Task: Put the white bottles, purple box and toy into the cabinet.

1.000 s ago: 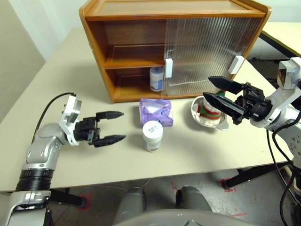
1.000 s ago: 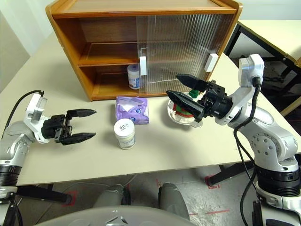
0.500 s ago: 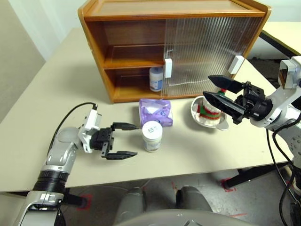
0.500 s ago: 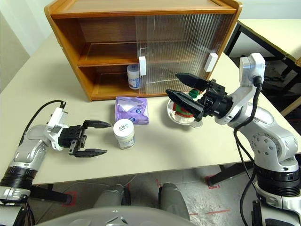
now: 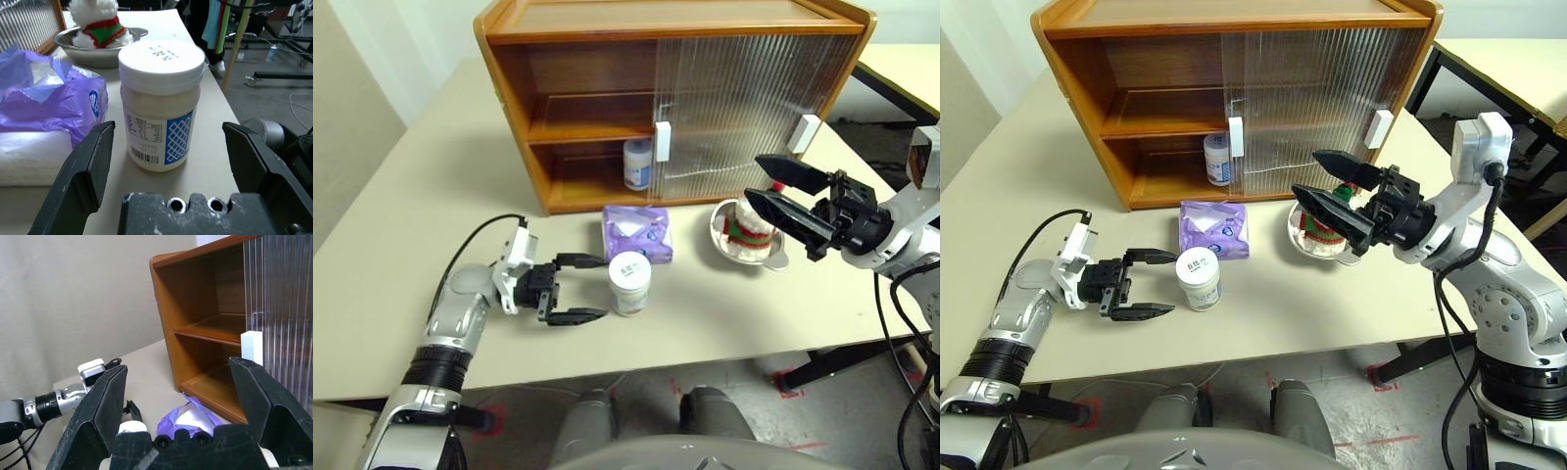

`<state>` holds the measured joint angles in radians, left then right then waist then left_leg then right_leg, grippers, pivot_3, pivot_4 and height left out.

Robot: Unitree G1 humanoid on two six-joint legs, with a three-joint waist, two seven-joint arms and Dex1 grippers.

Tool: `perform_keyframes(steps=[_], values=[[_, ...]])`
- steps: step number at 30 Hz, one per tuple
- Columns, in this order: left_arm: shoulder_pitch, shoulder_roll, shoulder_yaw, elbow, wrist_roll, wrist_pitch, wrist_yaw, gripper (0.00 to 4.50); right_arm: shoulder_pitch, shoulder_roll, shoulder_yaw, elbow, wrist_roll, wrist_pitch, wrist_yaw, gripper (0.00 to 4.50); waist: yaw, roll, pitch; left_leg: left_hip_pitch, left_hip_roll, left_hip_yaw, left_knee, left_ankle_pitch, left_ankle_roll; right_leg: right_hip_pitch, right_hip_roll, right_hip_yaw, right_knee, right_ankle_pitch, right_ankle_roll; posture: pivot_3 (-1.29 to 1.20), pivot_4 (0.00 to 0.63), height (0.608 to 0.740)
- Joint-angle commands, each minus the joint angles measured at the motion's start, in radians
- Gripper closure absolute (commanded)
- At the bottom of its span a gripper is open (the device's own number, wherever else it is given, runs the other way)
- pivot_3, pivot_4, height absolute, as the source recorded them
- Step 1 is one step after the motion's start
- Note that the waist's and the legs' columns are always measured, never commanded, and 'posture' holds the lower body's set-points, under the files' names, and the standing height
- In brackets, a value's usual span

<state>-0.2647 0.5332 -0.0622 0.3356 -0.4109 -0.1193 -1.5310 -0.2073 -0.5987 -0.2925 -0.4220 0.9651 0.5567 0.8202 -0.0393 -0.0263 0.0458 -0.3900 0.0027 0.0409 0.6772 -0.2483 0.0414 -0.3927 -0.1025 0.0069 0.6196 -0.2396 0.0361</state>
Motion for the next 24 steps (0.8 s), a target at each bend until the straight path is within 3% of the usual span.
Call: perform_keyframes(steps=[1, 24], values=[[-0.027, -0.020, -0.032, 0.029, 0.030, -0.016, 0.000, 0.04, 0.011, 0.000, -0.023, -0.019, 0.017, -0.010, -0.007, 0.00, 0.000, 0.000, 0.000, 0.000, 0.000, 0.000, 0.000, 0.000, 0.000, 0.000, 0.000, 0.000, 0.000, 0.000, 0.000, -0.13, 0.000, 0.740], [-0.075, -0.096, -0.065, 0.142, 0.082, -0.080, 0.029, 0.04, 0.031, -0.011, -0.053, -0.042, 0.028, -0.009, -0.023, 0.00, -0.025, 0.000, 0.000, 0.000, 0.000, 0.000, 0.000, 0.000, 0.000, 0.000, 0.001, 0.000, 0.000, 0.000, 0.001, -0.17, 0.000, 0.740]])
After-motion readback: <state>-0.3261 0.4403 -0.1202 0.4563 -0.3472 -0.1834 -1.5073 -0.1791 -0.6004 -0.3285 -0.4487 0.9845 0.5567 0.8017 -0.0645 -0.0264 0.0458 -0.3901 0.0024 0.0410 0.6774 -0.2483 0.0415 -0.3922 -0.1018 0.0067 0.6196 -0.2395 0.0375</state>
